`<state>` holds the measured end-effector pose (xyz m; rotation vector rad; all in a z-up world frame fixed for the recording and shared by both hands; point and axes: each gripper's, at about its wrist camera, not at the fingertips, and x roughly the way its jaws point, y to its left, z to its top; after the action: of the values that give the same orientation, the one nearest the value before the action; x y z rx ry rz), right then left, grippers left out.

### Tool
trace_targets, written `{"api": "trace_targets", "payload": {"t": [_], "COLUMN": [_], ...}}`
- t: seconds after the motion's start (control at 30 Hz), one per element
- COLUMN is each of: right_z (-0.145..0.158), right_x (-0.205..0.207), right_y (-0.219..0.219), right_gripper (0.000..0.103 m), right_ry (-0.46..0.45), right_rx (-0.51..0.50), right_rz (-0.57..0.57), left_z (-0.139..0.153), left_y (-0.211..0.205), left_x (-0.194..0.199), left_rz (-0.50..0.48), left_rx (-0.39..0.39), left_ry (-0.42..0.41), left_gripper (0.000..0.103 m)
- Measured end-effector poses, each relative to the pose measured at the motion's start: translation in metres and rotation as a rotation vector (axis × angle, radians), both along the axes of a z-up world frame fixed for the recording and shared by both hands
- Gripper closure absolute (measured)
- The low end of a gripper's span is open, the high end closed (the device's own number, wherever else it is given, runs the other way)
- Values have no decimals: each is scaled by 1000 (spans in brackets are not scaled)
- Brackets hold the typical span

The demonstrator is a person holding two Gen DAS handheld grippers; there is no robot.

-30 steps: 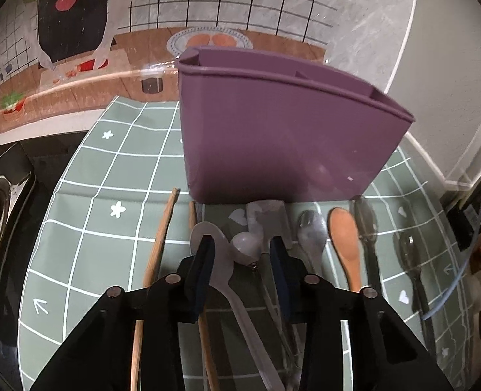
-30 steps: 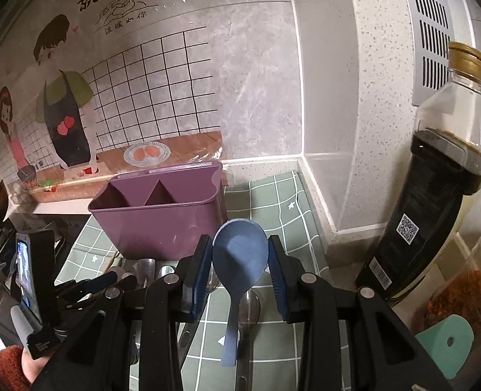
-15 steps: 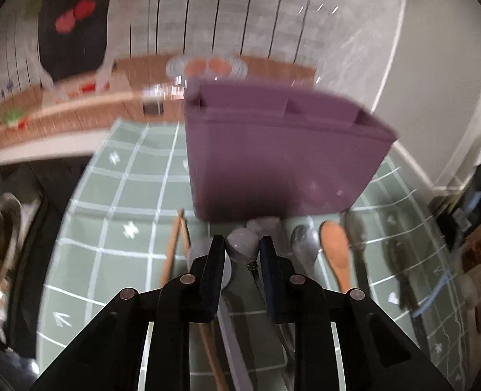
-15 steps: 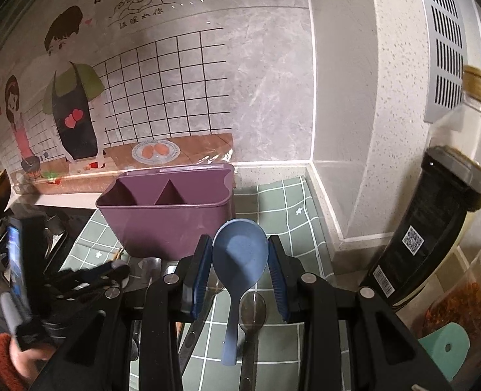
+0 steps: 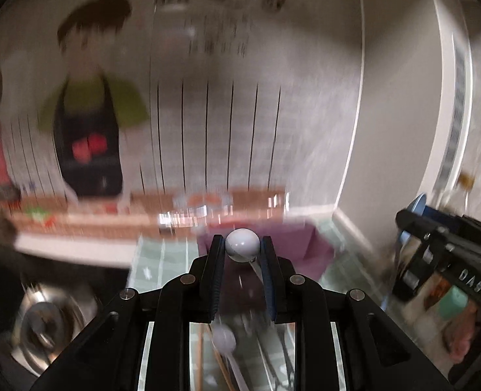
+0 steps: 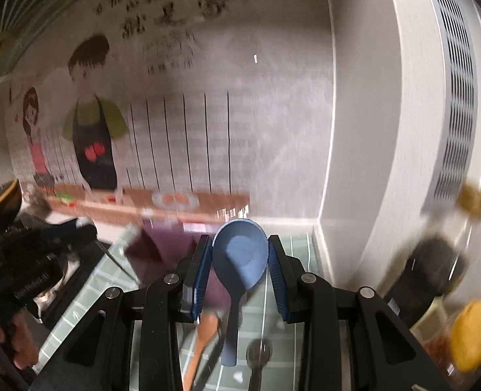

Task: Organize utensils
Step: 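Grasp the white round-headed utensil with the left gripper while the right lifts the blue spoon, then lower the blue spoon into the purple holder while the left drops the white utensil in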

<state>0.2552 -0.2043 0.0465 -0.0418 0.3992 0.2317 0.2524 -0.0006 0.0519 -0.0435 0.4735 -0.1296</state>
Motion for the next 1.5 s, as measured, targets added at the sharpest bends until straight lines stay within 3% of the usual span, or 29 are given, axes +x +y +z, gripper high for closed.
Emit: {"api": "trace_targets", "payload": {"t": [0.17,0.27,0.4,0.6,0.8,1.17,1.3,1.5], "right_z": [45,59,60,34,-11,-66,-75,-66], "right_x": [17,32,54,98,132,140,143,135], "right_y": [7,12,23,41,47,41,39,39], "right_gripper": [71,71,71,71,71,70,70,70], "right_ry": [-71,-98,-117,-81,28,181,226,195], "right_rx": [5,5,-16,-44,-16,-7,12,10], "right_rz": [22,27,13,24,43,78,95,91], "left_z": [53,62,52,20,-15,-65,-68,-50], "left_y": [7,13,16,11,8,-3,-3,5], "left_x": [25,40,60,87,113,130,129,121], "left_rz": [-11,-14,-20,-40,-44,-85,-71,-27], "left_rx": [33,36,53,58,43,-14,-16,-14], "left_ry": [-47,-48,-32,15,88,223,215,162], "left_gripper": [80,80,80,80,80,80,79,79]}}
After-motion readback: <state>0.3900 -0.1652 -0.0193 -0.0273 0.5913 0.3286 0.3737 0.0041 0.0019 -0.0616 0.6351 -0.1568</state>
